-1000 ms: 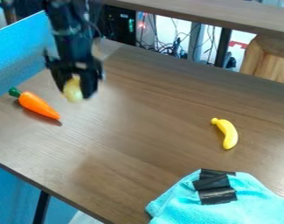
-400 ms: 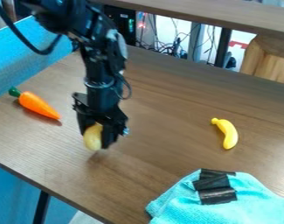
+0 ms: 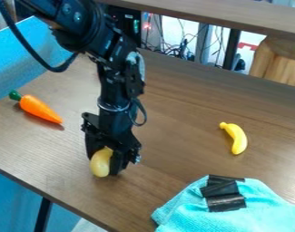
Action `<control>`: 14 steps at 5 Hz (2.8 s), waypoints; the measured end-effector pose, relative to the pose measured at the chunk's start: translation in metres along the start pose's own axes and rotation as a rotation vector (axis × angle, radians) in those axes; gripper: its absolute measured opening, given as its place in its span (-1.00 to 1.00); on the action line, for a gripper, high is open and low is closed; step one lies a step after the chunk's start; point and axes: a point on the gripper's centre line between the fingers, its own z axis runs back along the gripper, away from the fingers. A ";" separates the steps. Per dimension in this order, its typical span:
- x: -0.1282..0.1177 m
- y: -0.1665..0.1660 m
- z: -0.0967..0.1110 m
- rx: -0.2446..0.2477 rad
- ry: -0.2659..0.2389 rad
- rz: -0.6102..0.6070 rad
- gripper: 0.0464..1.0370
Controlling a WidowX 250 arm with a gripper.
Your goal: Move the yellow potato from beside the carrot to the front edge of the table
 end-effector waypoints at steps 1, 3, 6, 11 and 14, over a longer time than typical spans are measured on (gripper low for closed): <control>-0.008 0.000 -0.004 0.004 0.035 0.022 0.36; -0.007 0.003 -0.009 -0.002 0.039 0.012 0.46; -0.008 0.007 -0.012 -0.055 0.025 0.049 0.92; -0.008 0.000 0.029 -0.121 -0.060 0.126 0.92; 0.035 -0.024 0.086 -0.106 -0.134 0.027 0.92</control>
